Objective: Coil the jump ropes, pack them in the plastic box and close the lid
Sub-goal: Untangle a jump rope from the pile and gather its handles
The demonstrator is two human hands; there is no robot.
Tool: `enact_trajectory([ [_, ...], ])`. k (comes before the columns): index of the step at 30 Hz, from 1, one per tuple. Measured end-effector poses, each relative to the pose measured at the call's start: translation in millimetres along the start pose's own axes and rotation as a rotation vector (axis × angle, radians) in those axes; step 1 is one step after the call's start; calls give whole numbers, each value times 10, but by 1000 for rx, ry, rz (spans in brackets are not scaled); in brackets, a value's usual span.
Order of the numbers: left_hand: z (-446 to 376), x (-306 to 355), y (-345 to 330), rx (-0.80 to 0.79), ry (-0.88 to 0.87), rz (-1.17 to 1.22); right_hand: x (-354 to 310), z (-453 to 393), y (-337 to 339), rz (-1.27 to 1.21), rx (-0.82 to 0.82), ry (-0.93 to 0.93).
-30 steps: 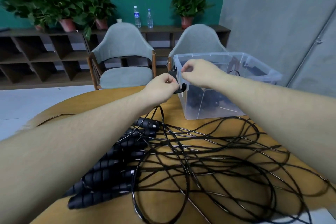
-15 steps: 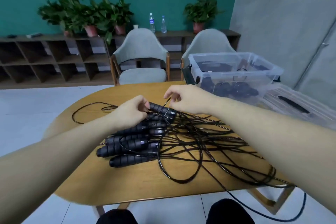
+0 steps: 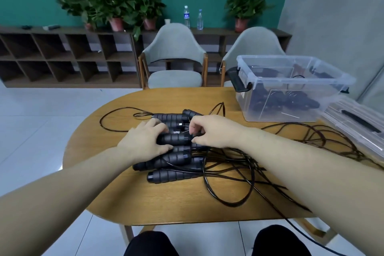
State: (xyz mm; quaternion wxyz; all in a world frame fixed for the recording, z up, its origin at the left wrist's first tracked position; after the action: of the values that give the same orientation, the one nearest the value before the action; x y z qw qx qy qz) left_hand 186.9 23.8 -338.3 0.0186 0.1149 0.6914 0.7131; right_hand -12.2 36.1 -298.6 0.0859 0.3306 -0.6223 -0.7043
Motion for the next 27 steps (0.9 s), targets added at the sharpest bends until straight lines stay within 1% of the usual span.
enact_trajectory([
  [2, -31, -50, -64, -56, 30, 24, 8, -85, -62, 29, 3, 1],
  [6, -124, -205, -172, -131, 80, 171, 50, -275, -199, 104, 5, -3],
  [8, -164, -266, -196, -166, 124, 200, 73, -358, -268, 166, -15, 1],
  [10, -191, -282, -200, -191, 127, 196, 112, -414, -311, 174, -22, -20],
  [12, -214, -308, -190, -186, 120, 227, 153, -483, -344, 194, -34, -40],
  [16, -251, -386, -169, -140, 102, 366, 191, -559, -362, 208, -114, -97],
  [19, -239, -382, -164, -96, 61, 385, 163, -555, -311, 242, -125, -89],
  [21, -235, -367, -158, -56, 56, 394, 139, -531, -278, 292, -84, -59],
  [24, -224, -314, -109, 9, 23, 423, 106, -450, -210, 381, 78, 10],
  [27, -199, -226, -41, 29, -2, 460, 101, -366, -179, 361, 168, 51],
])
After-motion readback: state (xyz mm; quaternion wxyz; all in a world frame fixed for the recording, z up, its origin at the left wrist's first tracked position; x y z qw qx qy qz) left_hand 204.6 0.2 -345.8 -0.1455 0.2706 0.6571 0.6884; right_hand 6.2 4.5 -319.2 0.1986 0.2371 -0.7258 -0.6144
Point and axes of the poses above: each hand's wrist, its own z-axis away from the middle knuckle, its own y-axis out of the back of the hand, x = y × z, the point moved 4 cm from there along -z, towards the middle knuckle, and after that the axes turned 8 degrees about y, right-handed, at the moved point
